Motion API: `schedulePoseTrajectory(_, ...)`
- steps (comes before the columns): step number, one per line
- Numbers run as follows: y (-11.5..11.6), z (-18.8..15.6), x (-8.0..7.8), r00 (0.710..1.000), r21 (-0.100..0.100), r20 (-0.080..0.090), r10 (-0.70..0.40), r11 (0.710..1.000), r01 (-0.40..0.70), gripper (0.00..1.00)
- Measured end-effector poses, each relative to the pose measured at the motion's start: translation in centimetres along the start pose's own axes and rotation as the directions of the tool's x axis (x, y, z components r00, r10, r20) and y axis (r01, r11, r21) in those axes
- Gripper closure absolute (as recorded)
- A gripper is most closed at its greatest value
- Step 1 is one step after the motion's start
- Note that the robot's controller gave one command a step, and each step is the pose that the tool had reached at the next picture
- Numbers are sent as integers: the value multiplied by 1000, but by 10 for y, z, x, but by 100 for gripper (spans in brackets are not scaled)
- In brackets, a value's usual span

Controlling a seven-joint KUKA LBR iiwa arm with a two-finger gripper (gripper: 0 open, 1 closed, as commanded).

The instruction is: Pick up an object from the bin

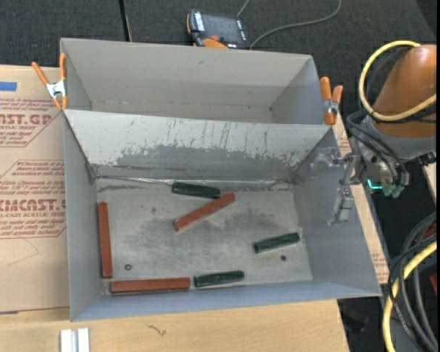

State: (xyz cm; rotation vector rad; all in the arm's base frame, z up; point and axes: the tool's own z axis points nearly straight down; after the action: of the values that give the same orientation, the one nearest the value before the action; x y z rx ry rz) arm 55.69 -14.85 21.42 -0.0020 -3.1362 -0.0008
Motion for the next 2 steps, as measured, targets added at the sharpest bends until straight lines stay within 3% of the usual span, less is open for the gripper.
schedulePoseTrajectory(1,28,149,38,990,-2,-2,-139,990,139,0)
schedulePoseTrajectory(2,39,114,29,1000,0,8,-12,1000,12,0)
